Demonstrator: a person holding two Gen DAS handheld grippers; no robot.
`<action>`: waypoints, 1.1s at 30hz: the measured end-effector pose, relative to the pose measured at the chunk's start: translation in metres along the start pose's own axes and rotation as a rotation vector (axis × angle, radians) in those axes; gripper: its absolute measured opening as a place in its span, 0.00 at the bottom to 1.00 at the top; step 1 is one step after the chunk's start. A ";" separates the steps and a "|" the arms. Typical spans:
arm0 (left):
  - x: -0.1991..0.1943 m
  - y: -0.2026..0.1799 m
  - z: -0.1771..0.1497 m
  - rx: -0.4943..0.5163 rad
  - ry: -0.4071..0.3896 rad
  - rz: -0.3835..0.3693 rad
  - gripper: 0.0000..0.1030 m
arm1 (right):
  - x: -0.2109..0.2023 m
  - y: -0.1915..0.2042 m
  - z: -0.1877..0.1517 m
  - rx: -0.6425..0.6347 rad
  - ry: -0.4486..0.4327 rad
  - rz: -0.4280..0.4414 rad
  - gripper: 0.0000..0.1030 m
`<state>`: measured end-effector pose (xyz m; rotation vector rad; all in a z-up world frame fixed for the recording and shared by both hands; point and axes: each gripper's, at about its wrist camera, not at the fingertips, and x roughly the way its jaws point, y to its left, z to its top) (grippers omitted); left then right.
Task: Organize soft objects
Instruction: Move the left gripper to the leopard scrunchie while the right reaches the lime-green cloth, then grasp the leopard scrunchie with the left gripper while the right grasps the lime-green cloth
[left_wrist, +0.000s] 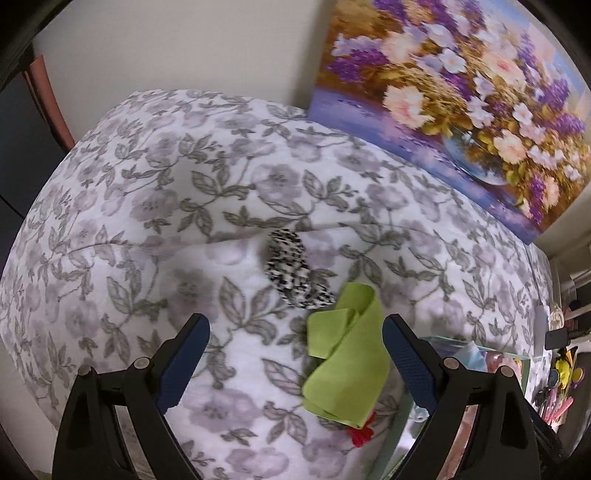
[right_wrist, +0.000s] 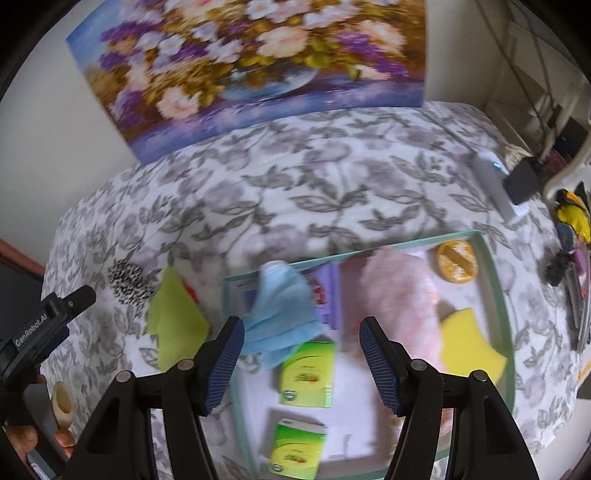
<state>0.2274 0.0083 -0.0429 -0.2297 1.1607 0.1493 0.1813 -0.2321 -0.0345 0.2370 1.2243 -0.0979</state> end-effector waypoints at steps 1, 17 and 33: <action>0.000 0.004 0.001 -0.005 0.000 0.002 0.92 | 0.001 0.004 0.000 -0.005 0.002 0.001 0.67; 0.004 0.066 0.016 -0.097 0.007 0.023 0.92 | 0.030 0.063 -0.005 -0.086 0.046 0.037 0.67; 0.041 0.064 0.019 -0.102 0.076 -0.008 0.92 | 0.068 0.117 -0.013 -0.175 0.061 0.115 0.67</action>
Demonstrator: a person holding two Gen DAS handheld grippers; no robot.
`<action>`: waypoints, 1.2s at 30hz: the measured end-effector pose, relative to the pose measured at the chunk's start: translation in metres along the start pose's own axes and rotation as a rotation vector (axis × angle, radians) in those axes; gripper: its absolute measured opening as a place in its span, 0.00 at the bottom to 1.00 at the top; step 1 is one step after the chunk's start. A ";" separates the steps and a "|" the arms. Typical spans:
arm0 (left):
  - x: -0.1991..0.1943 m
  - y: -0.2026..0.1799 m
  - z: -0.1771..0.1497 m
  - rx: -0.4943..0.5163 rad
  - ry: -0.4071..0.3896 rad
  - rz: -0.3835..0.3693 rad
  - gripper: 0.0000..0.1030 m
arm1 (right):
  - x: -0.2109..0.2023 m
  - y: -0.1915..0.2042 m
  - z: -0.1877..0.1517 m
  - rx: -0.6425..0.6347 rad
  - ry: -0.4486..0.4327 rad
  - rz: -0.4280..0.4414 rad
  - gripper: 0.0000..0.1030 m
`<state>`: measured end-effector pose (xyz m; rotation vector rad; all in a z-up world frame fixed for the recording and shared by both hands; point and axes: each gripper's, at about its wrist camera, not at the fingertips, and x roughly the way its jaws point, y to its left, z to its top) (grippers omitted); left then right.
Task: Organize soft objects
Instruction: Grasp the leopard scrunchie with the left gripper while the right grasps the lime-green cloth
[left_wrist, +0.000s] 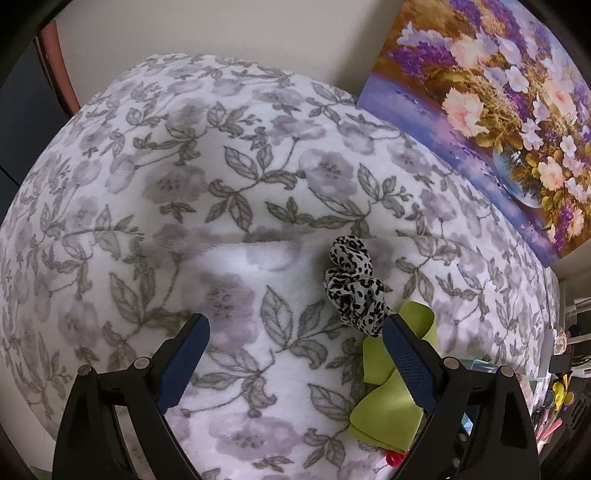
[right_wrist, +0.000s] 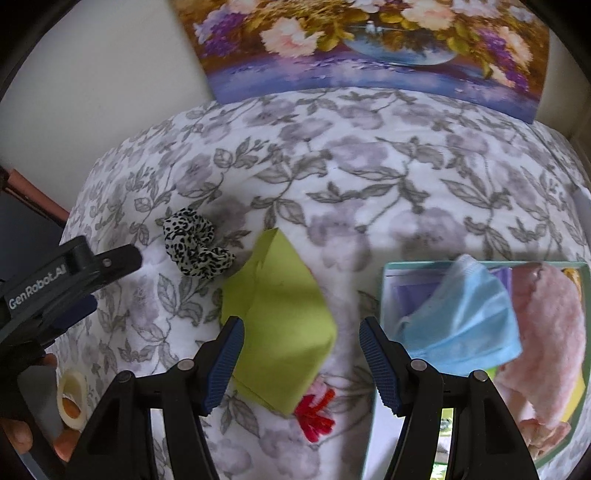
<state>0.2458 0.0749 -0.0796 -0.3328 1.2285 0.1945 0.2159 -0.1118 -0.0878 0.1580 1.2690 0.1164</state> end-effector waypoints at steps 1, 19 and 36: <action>0.002 -0.001 0.000 0.003 0.004 -0.002 0.92 | 0.003 0.002 0.001 -0.006 0.002 0.002 0.67; 0.039 -0.018 0.005 0.020 0.036 -0.039 0.90 | 0.049 0.017 0.005 -0.056 0.050 0.008 0.67; 0.046 -0.032 0.001 0.047 0.053 -0.150 0.17 | 0.048 0.010 0.002 -0.076 0.028 0.031 0.38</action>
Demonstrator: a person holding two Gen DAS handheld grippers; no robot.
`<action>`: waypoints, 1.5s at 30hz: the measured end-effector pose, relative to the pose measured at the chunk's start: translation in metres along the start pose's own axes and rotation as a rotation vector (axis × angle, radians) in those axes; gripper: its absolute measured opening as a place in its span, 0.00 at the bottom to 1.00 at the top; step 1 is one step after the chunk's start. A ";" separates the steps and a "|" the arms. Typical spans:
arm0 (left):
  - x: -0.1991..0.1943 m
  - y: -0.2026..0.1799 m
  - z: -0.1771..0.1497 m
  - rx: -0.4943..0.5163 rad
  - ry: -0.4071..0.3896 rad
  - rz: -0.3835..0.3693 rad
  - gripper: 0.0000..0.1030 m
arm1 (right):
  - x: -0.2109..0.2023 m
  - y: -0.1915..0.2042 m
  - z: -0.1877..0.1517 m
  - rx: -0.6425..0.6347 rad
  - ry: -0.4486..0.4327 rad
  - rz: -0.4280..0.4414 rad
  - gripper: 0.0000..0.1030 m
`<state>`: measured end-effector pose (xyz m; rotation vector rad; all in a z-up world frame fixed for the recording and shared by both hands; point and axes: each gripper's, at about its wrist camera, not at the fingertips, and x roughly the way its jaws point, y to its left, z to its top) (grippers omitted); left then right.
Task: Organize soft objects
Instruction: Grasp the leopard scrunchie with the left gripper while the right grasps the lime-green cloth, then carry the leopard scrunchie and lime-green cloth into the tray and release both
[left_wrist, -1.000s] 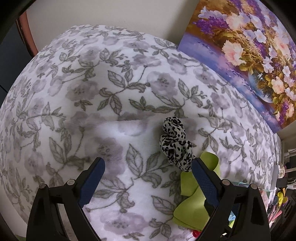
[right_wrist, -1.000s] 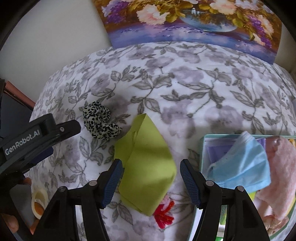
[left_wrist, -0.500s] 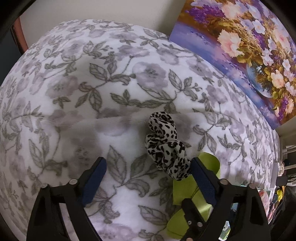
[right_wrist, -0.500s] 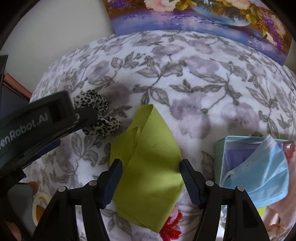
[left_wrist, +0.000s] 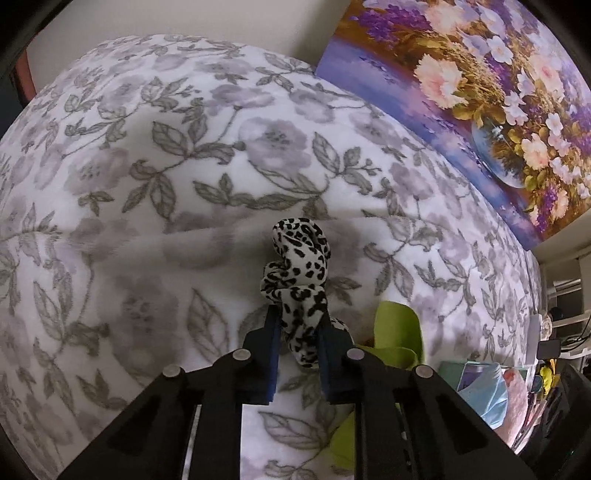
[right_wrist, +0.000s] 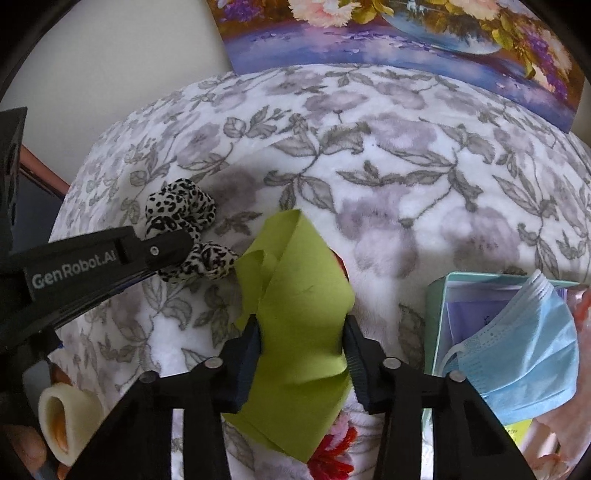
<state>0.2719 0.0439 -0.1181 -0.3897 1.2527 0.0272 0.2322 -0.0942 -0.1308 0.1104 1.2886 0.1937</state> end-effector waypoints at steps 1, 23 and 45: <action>-0.001 0.002 0.000 -0.002 0.000 0.004 0.16 | -0.002 -0.001 0.000 0.000 -0.005 0.004 0.36; -0.018 0.008 0.004 0.007 -0.029 0.026 0.16 | -0.047 -0.028 0.008 0.061 -0.082 0.023 0.14; -0.086 -0.026 -0.021 0.078 -0.104 0.019 0.16 | -0.116 -0.054 -0.023 0.106 -0.117 -0.042 0.14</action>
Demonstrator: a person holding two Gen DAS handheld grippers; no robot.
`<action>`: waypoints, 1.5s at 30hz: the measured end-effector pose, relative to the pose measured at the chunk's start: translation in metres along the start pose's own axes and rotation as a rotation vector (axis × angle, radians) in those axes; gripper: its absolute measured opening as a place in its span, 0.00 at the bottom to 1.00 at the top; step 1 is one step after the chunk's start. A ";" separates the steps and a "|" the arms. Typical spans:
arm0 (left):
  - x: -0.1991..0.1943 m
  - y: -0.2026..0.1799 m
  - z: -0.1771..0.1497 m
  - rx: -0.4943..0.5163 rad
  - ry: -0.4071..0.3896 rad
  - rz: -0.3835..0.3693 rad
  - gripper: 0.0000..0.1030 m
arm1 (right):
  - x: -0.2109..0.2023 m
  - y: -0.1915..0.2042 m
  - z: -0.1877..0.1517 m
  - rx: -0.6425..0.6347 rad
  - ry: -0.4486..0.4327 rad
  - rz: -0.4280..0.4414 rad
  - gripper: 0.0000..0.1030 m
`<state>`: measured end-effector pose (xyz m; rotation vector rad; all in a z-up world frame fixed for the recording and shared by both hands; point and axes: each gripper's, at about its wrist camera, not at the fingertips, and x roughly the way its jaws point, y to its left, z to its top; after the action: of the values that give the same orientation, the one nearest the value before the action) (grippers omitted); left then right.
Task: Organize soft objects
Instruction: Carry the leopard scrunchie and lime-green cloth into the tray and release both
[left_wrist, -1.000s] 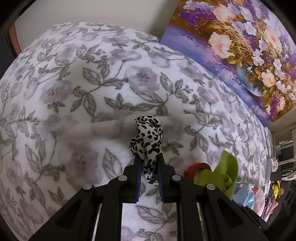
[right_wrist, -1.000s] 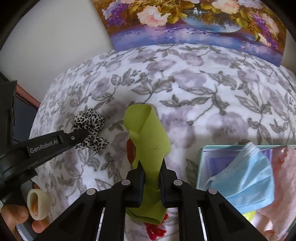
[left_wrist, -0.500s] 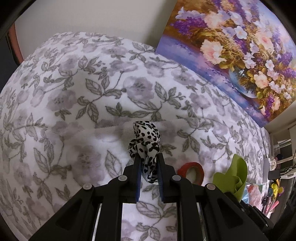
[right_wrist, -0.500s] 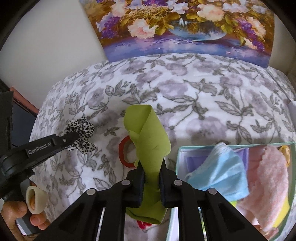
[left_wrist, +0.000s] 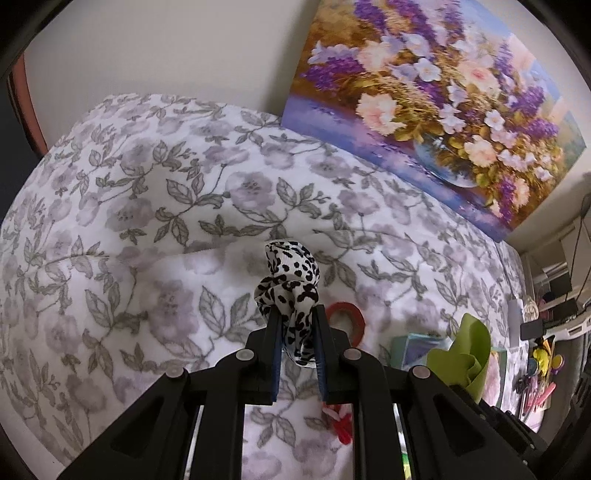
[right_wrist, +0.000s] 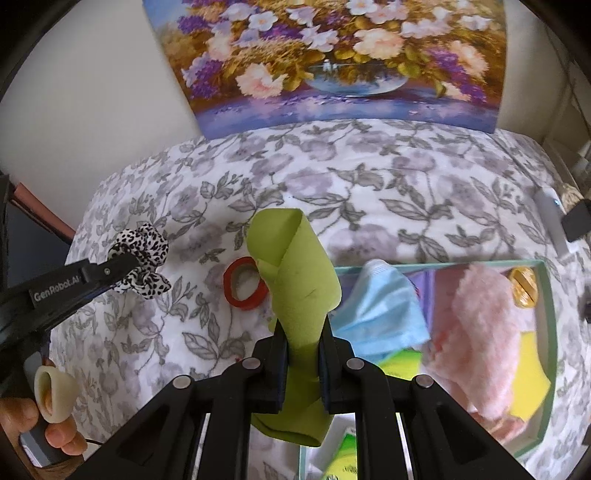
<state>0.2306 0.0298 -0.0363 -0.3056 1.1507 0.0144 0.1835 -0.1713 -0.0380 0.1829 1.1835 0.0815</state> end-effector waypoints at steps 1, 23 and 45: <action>-0.003 -0.002 -0.002 0.005 -0.003 0.002 0.16 | -0.005 -0.003 -0.002 0.005 -0.002 -0.002 0.14; -0.038 -0.085 -0.096 0.230 0.019 -0.001 0.16 | -0.054 -0.074 -0.077 0.173 0.023 -0.043 0.14; -0.015 -0.170 -0.157 0.391 0.131 -0.081 0.16 | -0.083 -0.189 -0.088 0.391 -0.036 -0.160 0.14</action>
<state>0.1124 -0.1701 -0.0420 -0.0046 1.2411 -0.3025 0.0639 -0.3618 -0.0291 0.4304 1.1657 -0.2947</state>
